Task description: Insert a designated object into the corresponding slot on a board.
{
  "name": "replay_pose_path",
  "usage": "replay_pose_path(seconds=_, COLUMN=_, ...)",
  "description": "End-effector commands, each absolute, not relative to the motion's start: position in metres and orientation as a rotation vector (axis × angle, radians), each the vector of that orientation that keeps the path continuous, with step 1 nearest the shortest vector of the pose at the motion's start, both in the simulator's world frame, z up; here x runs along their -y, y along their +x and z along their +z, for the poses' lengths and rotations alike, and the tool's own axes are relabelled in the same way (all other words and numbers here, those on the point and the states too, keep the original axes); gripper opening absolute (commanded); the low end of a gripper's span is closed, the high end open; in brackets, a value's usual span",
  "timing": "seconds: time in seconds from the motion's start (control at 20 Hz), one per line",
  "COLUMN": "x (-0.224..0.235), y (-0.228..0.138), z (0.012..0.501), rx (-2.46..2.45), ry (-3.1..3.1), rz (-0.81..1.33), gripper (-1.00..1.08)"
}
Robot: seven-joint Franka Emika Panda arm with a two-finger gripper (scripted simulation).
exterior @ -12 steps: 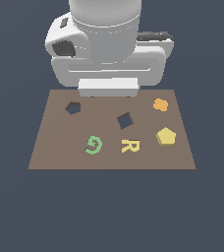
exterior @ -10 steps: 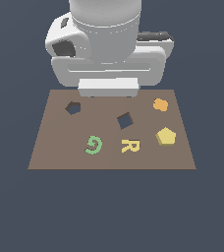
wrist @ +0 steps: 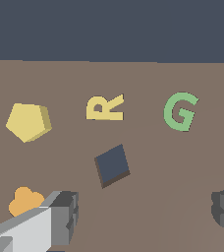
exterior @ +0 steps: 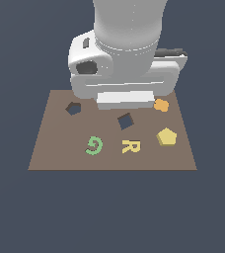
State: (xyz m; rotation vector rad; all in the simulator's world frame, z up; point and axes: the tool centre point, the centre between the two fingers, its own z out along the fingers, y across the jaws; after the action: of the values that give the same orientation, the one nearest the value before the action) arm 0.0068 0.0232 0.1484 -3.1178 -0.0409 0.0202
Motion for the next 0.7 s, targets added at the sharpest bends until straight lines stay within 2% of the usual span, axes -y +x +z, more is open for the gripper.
replay_pose_path(seconds=0.0, x=-0.039, y=0.013, z=0.138, rx=0.081, ry=-3.118, rz=0.019, gripper=1.00)
replay_pose_path(seconds=0.65, x=-0.145, y=0.047, z=0.067, rx=0.343, ry=-3.117, rz=0.003, gripper=1.00)
